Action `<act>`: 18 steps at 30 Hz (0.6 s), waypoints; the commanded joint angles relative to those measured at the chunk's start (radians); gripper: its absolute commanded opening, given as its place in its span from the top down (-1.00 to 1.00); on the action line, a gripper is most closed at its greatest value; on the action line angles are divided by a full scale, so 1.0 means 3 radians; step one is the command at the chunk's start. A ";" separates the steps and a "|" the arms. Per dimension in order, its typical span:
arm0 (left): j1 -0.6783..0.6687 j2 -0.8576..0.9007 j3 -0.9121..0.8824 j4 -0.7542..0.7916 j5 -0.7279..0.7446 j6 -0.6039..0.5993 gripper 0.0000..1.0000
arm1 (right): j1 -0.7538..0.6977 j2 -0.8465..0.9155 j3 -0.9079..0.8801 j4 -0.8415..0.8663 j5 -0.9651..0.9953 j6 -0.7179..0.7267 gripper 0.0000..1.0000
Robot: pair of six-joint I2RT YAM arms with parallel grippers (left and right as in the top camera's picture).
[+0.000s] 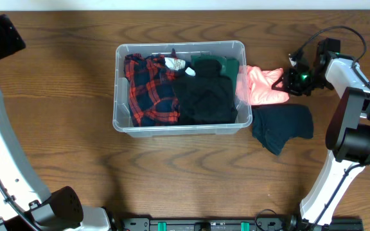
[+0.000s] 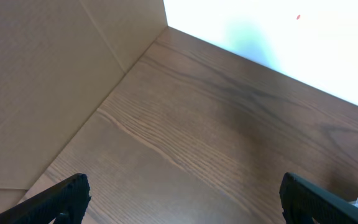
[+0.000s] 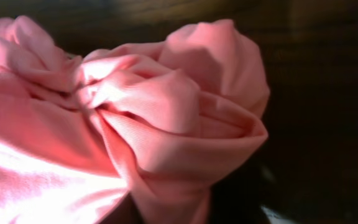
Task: Pack container
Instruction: 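Move the right gripper to the pink shirt and grasp it, then lift the pink shirt and lower it into the bin's upper left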
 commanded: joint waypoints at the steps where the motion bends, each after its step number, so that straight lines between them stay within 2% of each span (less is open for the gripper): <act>1: 0.0014 0.0025 -0.0017 -0.0005 -0.0039 0.0022 -0.96 | -0.0081 -0.0071 0.0039 -0.0098 0.0104 0.0118 0.94; 6: 0.0014 0.0025 -0.0017 -0.0005 -0.0039 0.0022 -0.96 | -0.0196 -0.0483 0.0359 -0.0359 -0.0028 0.0093 0.97; 11: 0.0014 0.0025 -0.0017 -0.0005 -0.0039 0.0022 -0.96 | -0.0172 -0.1030 0.0713 -0.0333 -0.0752 0.0031 0.97; 15: 0.0014 0.0025 -0.0017 -0.0005 -0.0039 0.0022 -0.96 | -0.0025 -0.1311 0.0966 -0.0136 -0.1372 0.0285 0.97; 18: 0.0014 0.0025 -0.0017 -0.0005 -0.0039 0.0022 -0.96 | 0.0172 -0.1396 0.0997 0.0042 -0.1545 0.0500 0.97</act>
